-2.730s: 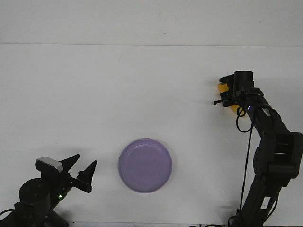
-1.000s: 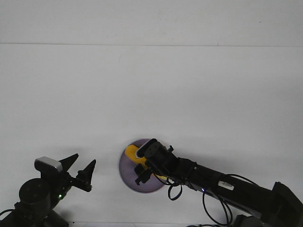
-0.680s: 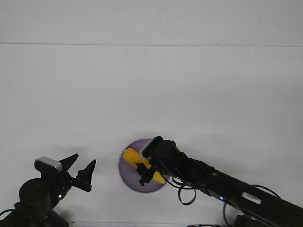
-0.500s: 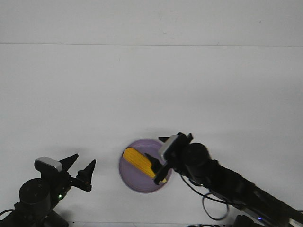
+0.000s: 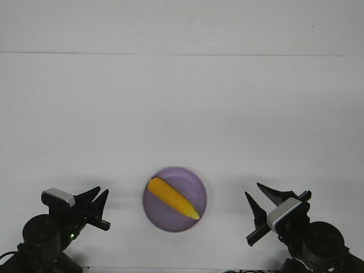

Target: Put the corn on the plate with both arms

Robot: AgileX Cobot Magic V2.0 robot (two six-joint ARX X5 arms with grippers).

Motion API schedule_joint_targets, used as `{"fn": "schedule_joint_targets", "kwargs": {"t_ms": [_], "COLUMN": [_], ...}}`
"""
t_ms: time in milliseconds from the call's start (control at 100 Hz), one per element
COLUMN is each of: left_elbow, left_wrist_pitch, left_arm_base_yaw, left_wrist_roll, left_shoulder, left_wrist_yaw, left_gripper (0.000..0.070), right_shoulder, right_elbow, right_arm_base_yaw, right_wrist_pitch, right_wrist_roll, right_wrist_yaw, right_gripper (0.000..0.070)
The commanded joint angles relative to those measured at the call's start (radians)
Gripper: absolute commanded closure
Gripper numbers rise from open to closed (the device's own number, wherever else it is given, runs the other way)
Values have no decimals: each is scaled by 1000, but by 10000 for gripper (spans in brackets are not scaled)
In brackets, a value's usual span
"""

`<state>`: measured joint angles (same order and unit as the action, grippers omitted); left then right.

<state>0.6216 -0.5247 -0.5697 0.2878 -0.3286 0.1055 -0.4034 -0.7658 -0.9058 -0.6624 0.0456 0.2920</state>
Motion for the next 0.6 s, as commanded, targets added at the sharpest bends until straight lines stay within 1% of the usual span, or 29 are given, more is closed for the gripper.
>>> {"fn": "schedule_joint_targets", "kwargs": {"t_ms": [0,110,330,590], "left_elbow": [9,10,10,10], "left_wrist_pitch": [13,8,11,11], "left_arm_base_yaw": [-4,-4,-4,-4], "left_wrist_roll": [-19,-18,-18,-18], "left_shoulder": [-4,-1,3,3], "left_wrist_yaw": [2,2,2,2], "left_gripper": [693,685,685,685], "right_shoulder": [9,11,11,11], "right_elbow": [2,3,3,3], "right_arm_base_yaw": [-9,-9,-9,-9], "right_wrist_pitch": [11,4,40,42], "right_wrist_roll": [-9,7,6,6], "right_wrist_yaw": [0,-3,-3,-3], "right_gripper": [684,684,684,684]}}
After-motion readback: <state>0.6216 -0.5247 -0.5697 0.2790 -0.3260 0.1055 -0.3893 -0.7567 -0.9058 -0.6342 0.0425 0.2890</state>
